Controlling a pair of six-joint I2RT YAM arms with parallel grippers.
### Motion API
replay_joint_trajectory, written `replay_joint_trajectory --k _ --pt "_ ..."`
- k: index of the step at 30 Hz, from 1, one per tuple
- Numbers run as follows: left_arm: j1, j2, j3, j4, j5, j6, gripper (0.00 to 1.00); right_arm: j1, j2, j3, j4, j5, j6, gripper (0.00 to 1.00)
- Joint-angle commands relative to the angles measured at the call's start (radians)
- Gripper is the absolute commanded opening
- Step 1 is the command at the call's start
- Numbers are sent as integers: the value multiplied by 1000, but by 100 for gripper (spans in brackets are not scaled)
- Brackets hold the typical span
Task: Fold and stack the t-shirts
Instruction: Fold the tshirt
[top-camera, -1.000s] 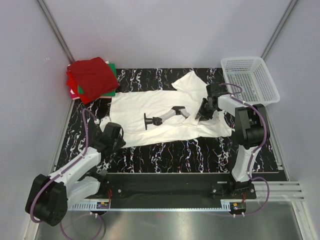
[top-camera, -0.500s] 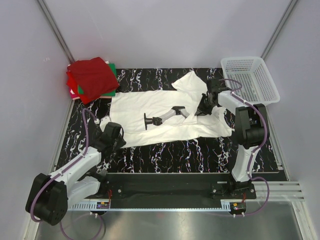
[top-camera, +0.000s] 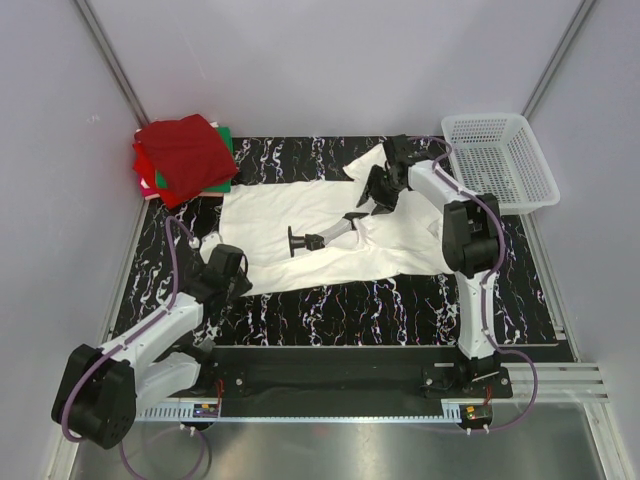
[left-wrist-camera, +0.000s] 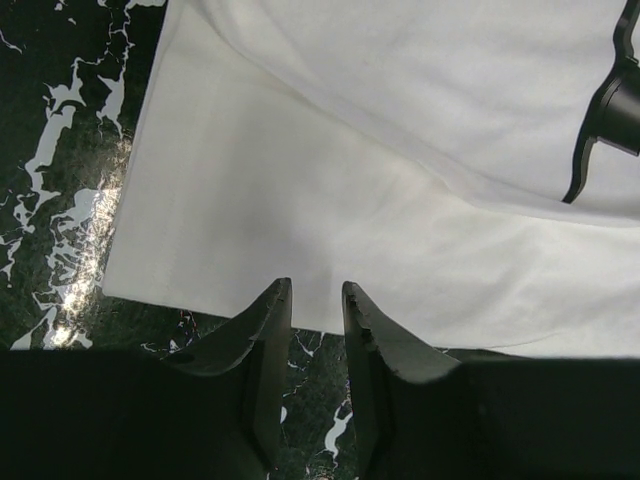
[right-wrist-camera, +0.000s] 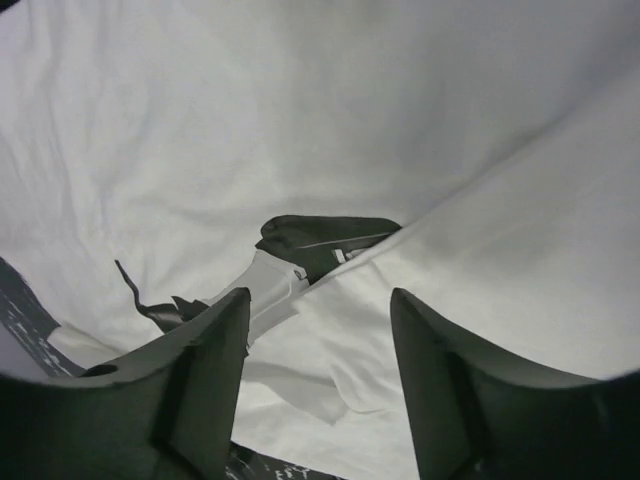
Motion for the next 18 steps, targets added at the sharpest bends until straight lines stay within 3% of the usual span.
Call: replay_joint_trajectory --k 1,4,7,12,14,18 --pt "-3 9 9 45 -33 -7 32 19 45 121 -90 -17 0 69" --pt "-3 9 9 45 -33 -7 32 19 50 176 -142 5 -33 80" --pt "-3 7 9 42 -33 -9 32 16 -47 112 -137 68 -47 84" --pt "-5 -8 42 -30 -50 -28 33 -43 -390 -263 -41 189 -53 95" --pt "-8 -39 52 -75 -50 -44 43 -106 -525 -435 -21 198 -35 96" --pt "-12 -88 61 -125 -36 -87 51 -212 -711 -667 30 235 2 93"
